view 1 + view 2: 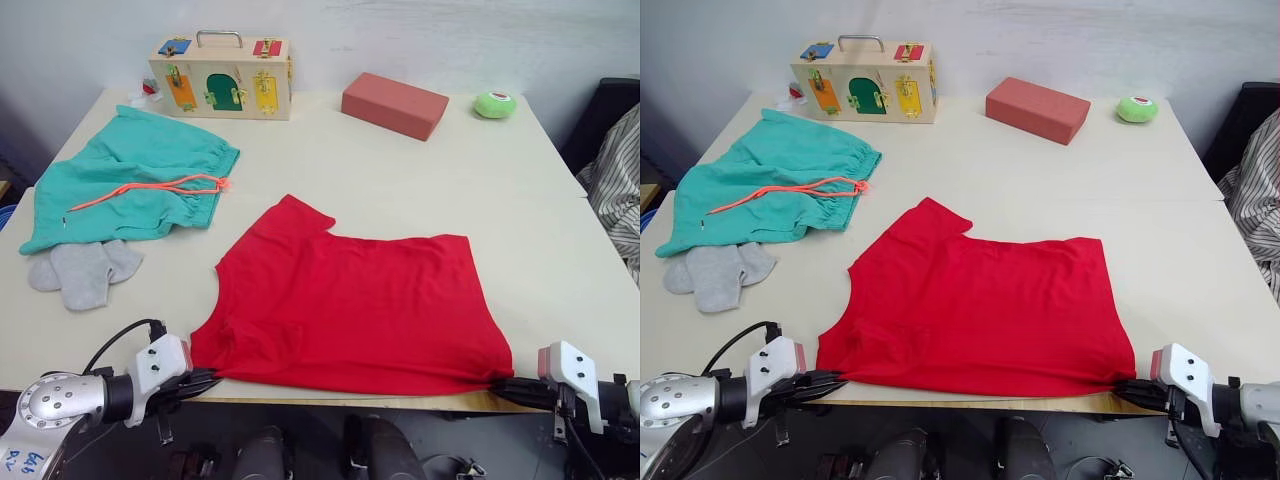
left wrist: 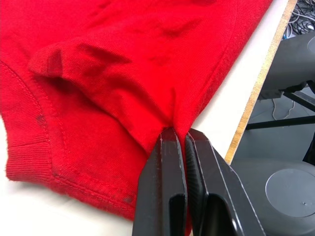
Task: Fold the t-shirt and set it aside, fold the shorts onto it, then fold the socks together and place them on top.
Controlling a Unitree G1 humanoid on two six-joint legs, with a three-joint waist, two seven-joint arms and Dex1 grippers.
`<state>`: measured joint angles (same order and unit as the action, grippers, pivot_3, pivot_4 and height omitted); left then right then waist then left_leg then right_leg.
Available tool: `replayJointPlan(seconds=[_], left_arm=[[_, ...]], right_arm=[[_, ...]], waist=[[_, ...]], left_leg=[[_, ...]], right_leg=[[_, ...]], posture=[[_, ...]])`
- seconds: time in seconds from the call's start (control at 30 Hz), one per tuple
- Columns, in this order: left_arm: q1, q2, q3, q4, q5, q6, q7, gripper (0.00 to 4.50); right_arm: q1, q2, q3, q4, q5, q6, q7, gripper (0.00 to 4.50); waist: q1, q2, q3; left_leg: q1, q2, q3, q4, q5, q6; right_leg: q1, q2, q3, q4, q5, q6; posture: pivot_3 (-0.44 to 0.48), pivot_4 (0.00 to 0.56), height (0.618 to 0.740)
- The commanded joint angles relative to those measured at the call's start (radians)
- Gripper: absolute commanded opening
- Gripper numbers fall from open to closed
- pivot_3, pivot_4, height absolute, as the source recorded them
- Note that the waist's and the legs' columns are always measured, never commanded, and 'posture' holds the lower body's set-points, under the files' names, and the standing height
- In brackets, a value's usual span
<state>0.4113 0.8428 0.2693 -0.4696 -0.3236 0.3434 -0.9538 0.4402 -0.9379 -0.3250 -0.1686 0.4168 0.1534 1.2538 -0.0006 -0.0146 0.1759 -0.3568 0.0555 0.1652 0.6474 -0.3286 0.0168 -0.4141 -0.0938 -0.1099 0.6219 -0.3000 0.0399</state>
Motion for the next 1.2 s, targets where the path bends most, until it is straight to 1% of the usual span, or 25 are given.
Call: replayJointPlan(seconds=[0.03, 0.07, 0.17, 0.2, 0.27, 0.33, 0.37, 0.4, 0.47, 0.5, 0.53, 0.57, 0.6, 0.63, 0.67, 0.7, 0.73, 0.8, 0.87, 0.93, 0.97, 1.0, 1.03, 1.13, 1.2], left_arm=[[0.022, 0.002, 0.05, -0.039, -0.071, 0.032, -0.032, 0.79], [0.027, 0.005, 0.058, -0.047, -0.085, 0.034, -0.043, 0.97], [0.048, 0.023, 0.085, -0.056, -0.119, 0.067, -0.073, 1.92], [0.059, 0.032, 0.09, -0.052, -0.112, 0.063, -0.084, 2.2], [0.092, 0.063, 0.1, -0.05, -0.116, 0.063, -0.135, 2.91], [0.108, 0.079, 0.113, -0.042, -0.121, 0.06, -0.163, 3.44], [0.087, 0.111, 0.158, -0.006, -0.158, 0.086, -0.205, 3.46], [0.07, 0.134, 0.19, 0.02, -0.185, 0.106, -0.235, 3.46], [-0.005, 0.18, 0.229, 0.068, -0.281, 0.208, -0.267, 3.46], [-0.076, 0.192, 0.218, 0.094, -0.322, 0.263, -0.251, 3.73], [-0.175, 0.201, 0.192, 0.133, -0.361, 0.327, -0.225, 3.81], [-0.244, 0.205, 0.173, 0.161, -0.383, 0.37, -0.206, 4.02], [-0.374, 0.196, 0.115, 0.226, -0.364, 0.426, -0.148, 4.32], [-0.488, 0.18, 0.06, 0.286, -0.335, 0.442, -0.114, 4.49], [-0.589, 0.164, 0.011, 0.342, -0.303, 0.449, -0.088, 4.49], [-0.66, 0.153, -0.025, 0.384, -0.281, 0.452, -0.075, 4.49], [-0.761, 0.123, -0.078, 0.456, -0.244, 0.448, -0.055, 4.49], [-0.965, 0.038, -0.178, 0.619, -0.158, 0.4, -0.016, 4.49], [-1.108, -0.035, -0.23, 0.769, -0.092, 0.343, 0.005, 4.49], [-1.225, -0.101, -0.272, 0.923, -0.034, 0.278, 0.017, 4.49], [-1.278, -0.131, -0.289, 1.004, -0.002, 0.24, 0.029, 4.49], [-1.326, -0.157, -0.308, 1.085, 0.03, 0.206, 0.036, 4.49], [-1.368, -0.181, -0.324, 1.162, 0.065, 0.169, 0.054, 4.49], [-1.459, -0.234, -0.34, 1.349, 0.135, 0.079, 0.088, 4.49], [-1.513, -0.265, -0.333, 1.46, 0.161, 0.041, 0.115, 4.49]], right_arm=[[0.051, -0.011, -0.046, -0.069, 0.066, 0.075, 0.034, 1.04], [0.071, -0.022, -0.059, -0.092, 0.095, 0.124, 0.043, 1.25], [0.127, -0.06, -0.107, -0.147, 0.134, 0.232, 0.069, 2.27], [0.154, -0.081, -0.132, -0.158, 0.141, 0.268, 0.084, 2.59], [0.18, -0.102, -0.192, -0.163, 0.174, 0.339, 0.101, 3.42], [0.184, -0.11, -0.236, -0.166, 0.219, 0.409, 0.111, 4.01], [0.138, -0.136, -0.273, -0.133, 0.264, 0.467, 0.119, 4.28], [0.102, -0.155, -0.299, -0.11, 0.293, 0.508, 0.125, 4.46], [-0.027, -0.172, -0.311, -0.041, 0.338, 0.56, 0.091, 4.46], [-0.114, -0.16, -0.29, 0.001, 0.339, 0.555, 0.052, 4.5], [-0.215, -0.145, -0.258, 0.051, 0.33, 0.543, 0.012, 4.5], [-0.283, -0.133, -0.235, 0.085, 0.319, 0.536, -0.012, 4.5], [-0.378, -0.11, -0.188, 0.138, 0.298, 0.519, -0.032, 4.5], [-0.452, -0.097, -0.134, 0.188, 0.265, 0.495, -0.036, 4.5], [-0.511, -0.089, -0.084, 0.228, 0.227, 0.467, -0.039, 4.5], [-0.555, -0.083, -0.047, 0.262, 0.197, 0.446, -0.038, 4.5], [-0.628, -0.072, 0.009, 0.327, 0.144, 0.406, -0.044, 4.5], [-0.814, -0.027, 0.108, 0.5, 0.026, 0.301, -0.102, 4.5], [-0.958, 0.012, 0.175, 0.657, -0.059, 0.221, -0.128, 4.5], [-1.081, 0.05, 0.234, 0.81, -0.133, 0.156, -0.151, 4.5], [-1.134, 0.069, 0.261, 0.88, -0.165, 0.122, -0.148, 4.5], [-1.188, 0.089, 0.28, 0.952, -0.194, 0.096, -0.16, 4.5], [-1.235, 0.108, 0.294, 1.014, -0.218, 0.074, -0.167, 4.5], [-1.345, 0.15, 0.312, 1.165, -0.27, 0.024, -0.196, 4.5], [-1.406, 0.175, 0.309, 1.253, -0.286, 0.028, -0.209, 4.5]], waist=[[0.0, 0.0, 0.0], [0.0, 0.001, 0.0], [0.0, 0.002, 0.001], [0.0, 0.002, 0.001], [0.0, 0.002, 0.001], [0.0, 0.001, 0.002], [0.0, 0.001, 0.002], [-0.001, 0.001, 0.004], [-0.002, 0.0, 0.007], [-0.002, 0.0, 0.008], [-0.002, 0.0, 0.009], [-0.002, 0.0, 0.01], [-0.002, 0.001, 0.011], [0.003, 0.002, 0.011], [0.004, 0.001, 0.012], [0.004, 0.001, 0.012], [0.003, 0.001, 0.012], [0.002, 0.001, 0.012], [-0.002, 0.0, 0.012], [-0.007, -0.001, 0.013], [-0.01, -0.002, 0.013], [-0.013, -0.002, 0.013], [-0.017, -0.003, 0.014], [-0.028, -0.003, 0.014], [-0.03, -0.004, 0.014]], left_leg=[[0.0, 0.0, 0.0, 0.0, 0.0, 0.0], [-0.001, 0.0, 0.0, 0.0, 0.0, 0.0], [-0.002, 0.0, 0.0, 0.001, 0.0, 0.001], [-0.002, 0.0, -0.001, 0.001, 0.0, 0.001], [-0.002, 0.0, -0.001, 0.001, 0.0, 0.0], [-0.002, 0.0, -0.001, 0.001, 0.0, 0.0], [-0.002, 0.0, -0.001, 0.001, 0.0, 0.0], [-0.002, 0.0, -0.001, 0.001, -0.001, 0.0], [-0.003, 0.0, -0.001, 0.001, 0.0, 0.001], [-0.003, 0.0, -0.001, 0.002, 0.001, 0.001], [-0.003, 0.0, -0.001, 0.002, 0.002, 0.001], [-0.003, 0.0, -0.001, 0.002, 0.003, 0.001], [-0.003, 0.0, -0.001, 0.003, 0.003, 0.0], [-0.005, -0.001, -0.001, 0.003, 0.004, 0.001], [-0.002, -0.003, -0.002, 0.001, 0.006, 0.0], [-0.004, -0.003, -0.002, 0.003, 0.006, 0.0], [-0.007, -0.004, -0.002, 0.001, 0.009, -0.003], [-0.014, -0.005, 0.002, 0.002, 0.015, -0.002], [-0.021, -0.007, 0.006, 0.007, 0.016, 0.0], [-0.025, -0.007, 0.01, 0.009, 0.016, 0.001], [-0.028, -0.007, 0.011, 0.012, 0.016, 0.001], [-0.032, -0.007, 0.011, 0.016, 0.016, 0.002], [-0.034, -0.007, 0.011, 0.017, 0.016, 0.002], [-0.033, -0.006, 0.011, 0.019, 0.016, 0.003], [-0.033, -0.006, 0.011, 0.019, 0.017, 0.004]], right_leg=[[0.0, 0.0, 0.0, 0.0, 0.0, 0.0], [0.0, 0.0, 0.0, 0.0, 0.0, 0.0], [-0.001, 0.0, 0.0, 0.0, 0.0, 0.0], [-0.001, 0.0, 0.0, 0.0, 0.0, 0.0], [-0.001, 0.0, 0.0, 0.0, 0.0, 0.0], [-0.001, 0.0, 0.0, -0.001, -0.001, -0.002], [-0.001, 0.0, 0.0, -0.001, -0.002, -0.004], [-0.001, 0.0, 0.0, -0.001, -0.003, -0.005], [-0.002, 0.0, 0.0, -0.001, -0.004, -0.007], [-0.002, 0.0, 0.0, -0.002, -0.004, -0.008], [-0.002, 0.0, 0.0, -0.002, -0.004, -0.008], [-0.001, 0.0, 0.0, -0.003, -0.003, -0.009], [0.0, 0.0, 0.0, -0.003, -0.003, -0.01], [-0.002, 0.0, 0.0, -0.003, -0.003, -0.009], [0.001, 0.0, -0.001, -0.003, 0.002, -0.002], [-0.002, -0.001, 0.0, 0.0, 0.004, 0.003], [-0.004, -0.001, 0.0, 0.001, 0.006, 0.004], [-0.012, -0.001, 0.0, 0.005, 0.005, 0.004], [-0.019, 0.0, -0.001, 0.007, 0.006, 0.007], [-0.023, 0.001, -0.003, 0.011, 0.007, 0.009], [-0.026, 0.003, -0.003, 0.011, 0.008, 0.01], [-0.029, 0.007, -0.004, 0.013, 0.008, 0.012], [-0.03, 0.008, -0.003, 0.013, 0.009, 0.013], [-0.03, 0.007, -0.002, 0.015, 0.01, 0.014], [-0.03, 0.006, 0.0, 0.018, 0.01, 0.014]], posture=[[0.0, 0.15, 0.74], [0.0, 0.15, 0.74], [0.0, 0.15, 0.74], [0.0, 0.15, 0.74], [0.0, 0.15, 0.74], [0.0, 0.15, 0.74], [0.0, 0.15, 0.74], [0.0, 0.15, 0.74], [0.0, 0.15, 0.74], [0.0, 0.15, 0.74], [0.0, 0.15, 0.74], [0.0, 0.15, 0.74], [0.0, 0.15, 0.74], [0.0, 0.15, 0.74], [0.0, 0.15, 0.74], [0.0, 0.15, 0.74], [0.0, 0.15, 0.74], [0.0, 0.15, 0.74], [0.0, 0.15, 0.74], [0.0, 0.15, 0.74], [0.0, 0.15, 0.74], [0.0, 0.15, 0.74], [0.0, 0.15, 0.74], [0.0, 0.15, 0.74], [0.0, 0.15, 0.74]])
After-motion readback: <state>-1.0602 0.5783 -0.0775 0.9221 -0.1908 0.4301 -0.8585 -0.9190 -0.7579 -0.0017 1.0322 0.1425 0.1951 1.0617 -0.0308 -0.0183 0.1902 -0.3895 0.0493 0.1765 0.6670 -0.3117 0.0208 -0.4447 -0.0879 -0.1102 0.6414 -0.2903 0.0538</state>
